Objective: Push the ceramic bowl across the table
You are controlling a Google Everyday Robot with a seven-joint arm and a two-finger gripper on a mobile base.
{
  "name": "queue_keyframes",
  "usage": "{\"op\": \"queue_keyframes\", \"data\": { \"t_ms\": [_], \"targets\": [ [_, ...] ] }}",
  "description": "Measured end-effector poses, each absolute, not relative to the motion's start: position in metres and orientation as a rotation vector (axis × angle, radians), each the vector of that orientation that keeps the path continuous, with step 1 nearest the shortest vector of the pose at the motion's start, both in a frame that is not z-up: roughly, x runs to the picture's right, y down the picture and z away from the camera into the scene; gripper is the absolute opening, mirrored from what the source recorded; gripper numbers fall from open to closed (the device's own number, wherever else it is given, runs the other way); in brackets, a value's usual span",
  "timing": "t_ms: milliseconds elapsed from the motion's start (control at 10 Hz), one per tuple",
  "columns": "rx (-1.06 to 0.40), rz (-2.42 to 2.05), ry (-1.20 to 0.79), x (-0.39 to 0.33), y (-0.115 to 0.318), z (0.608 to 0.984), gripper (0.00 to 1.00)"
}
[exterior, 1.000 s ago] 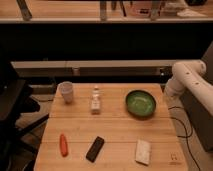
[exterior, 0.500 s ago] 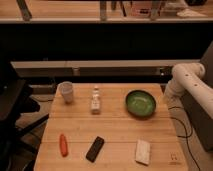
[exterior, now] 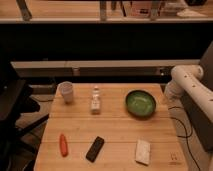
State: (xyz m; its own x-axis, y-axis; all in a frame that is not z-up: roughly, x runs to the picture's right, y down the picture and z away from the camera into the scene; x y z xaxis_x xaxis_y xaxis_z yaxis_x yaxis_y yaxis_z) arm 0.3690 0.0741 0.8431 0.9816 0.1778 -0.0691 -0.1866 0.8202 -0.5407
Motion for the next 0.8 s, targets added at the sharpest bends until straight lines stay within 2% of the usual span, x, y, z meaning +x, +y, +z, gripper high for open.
{"op": "queue_keyframes", "data": {
  "t_ms": [800],
  "targets": [
    [-0.611, 0.18, 0.008, 0.36, 0.075, 0.864, 0.03]
  ]
}}
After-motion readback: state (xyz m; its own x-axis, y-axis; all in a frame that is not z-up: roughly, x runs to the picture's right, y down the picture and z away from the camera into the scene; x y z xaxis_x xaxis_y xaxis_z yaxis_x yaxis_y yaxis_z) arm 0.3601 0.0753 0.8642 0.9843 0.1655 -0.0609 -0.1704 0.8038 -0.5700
